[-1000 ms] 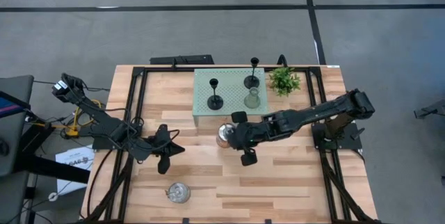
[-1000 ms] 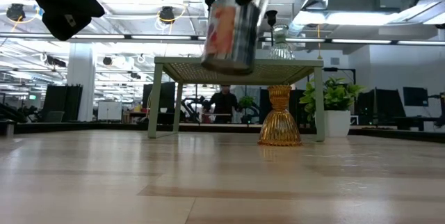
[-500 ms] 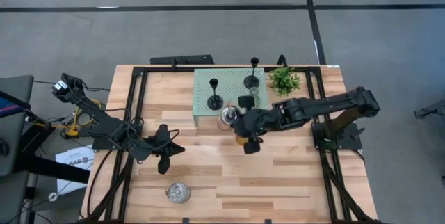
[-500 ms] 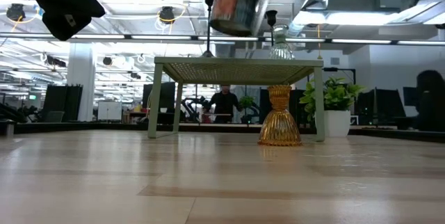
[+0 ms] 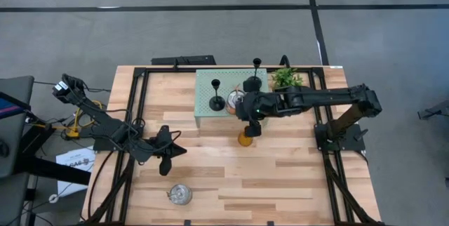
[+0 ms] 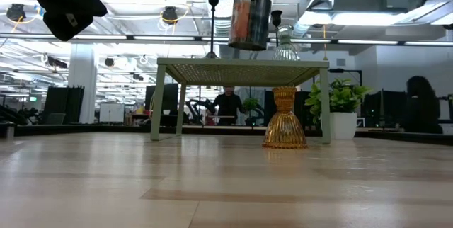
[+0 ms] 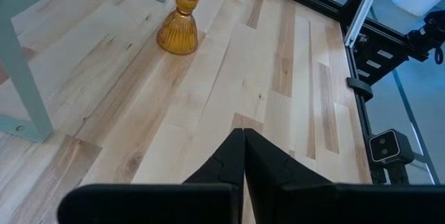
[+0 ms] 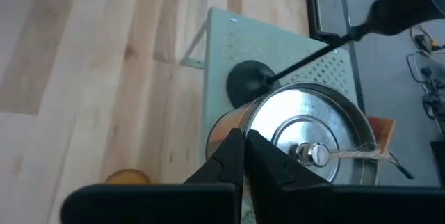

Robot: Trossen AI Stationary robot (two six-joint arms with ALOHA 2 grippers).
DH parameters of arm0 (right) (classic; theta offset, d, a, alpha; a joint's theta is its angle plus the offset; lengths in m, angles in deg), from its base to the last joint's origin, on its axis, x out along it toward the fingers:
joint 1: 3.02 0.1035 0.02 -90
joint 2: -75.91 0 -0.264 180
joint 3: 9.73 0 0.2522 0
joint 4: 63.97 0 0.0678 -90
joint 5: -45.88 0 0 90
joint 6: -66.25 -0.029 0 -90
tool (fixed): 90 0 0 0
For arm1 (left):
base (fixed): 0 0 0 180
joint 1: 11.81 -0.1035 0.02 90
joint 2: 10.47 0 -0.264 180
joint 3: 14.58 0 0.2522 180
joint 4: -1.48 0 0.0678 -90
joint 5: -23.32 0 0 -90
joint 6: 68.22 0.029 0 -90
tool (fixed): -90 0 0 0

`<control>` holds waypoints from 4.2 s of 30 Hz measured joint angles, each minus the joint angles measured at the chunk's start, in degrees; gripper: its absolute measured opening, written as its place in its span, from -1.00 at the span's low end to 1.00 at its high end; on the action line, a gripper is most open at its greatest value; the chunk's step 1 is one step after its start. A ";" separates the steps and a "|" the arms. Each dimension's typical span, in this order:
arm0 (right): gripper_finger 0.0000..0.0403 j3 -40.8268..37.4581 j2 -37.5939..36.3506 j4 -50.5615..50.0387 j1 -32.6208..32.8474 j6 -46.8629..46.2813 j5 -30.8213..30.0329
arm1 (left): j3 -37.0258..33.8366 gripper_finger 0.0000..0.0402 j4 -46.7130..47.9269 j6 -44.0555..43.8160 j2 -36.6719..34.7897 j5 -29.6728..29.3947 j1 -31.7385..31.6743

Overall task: Pick & Place candle stick holders
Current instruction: Put the orange scented candle on the shelf, then put the brown scented candle on the shelf

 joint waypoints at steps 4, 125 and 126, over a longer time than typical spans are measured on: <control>-1.00 0.00 0.01 0.20 -1.36 1.44 0.03 | 0.00 -0.98 -0.01 0.00 0.00 0.00 0.00; -0.64 4.92 -5.88 3.02 3.49 0.95 0.09 | -0.09 -0.94 -0.02 0.00 0.00 0.00 0.00; -0.64 4.92 -6.44 2.97 4.10 -0.03 0.12 | -0.09 -0.94 -0.02 0.00 0.00 0.00 0.00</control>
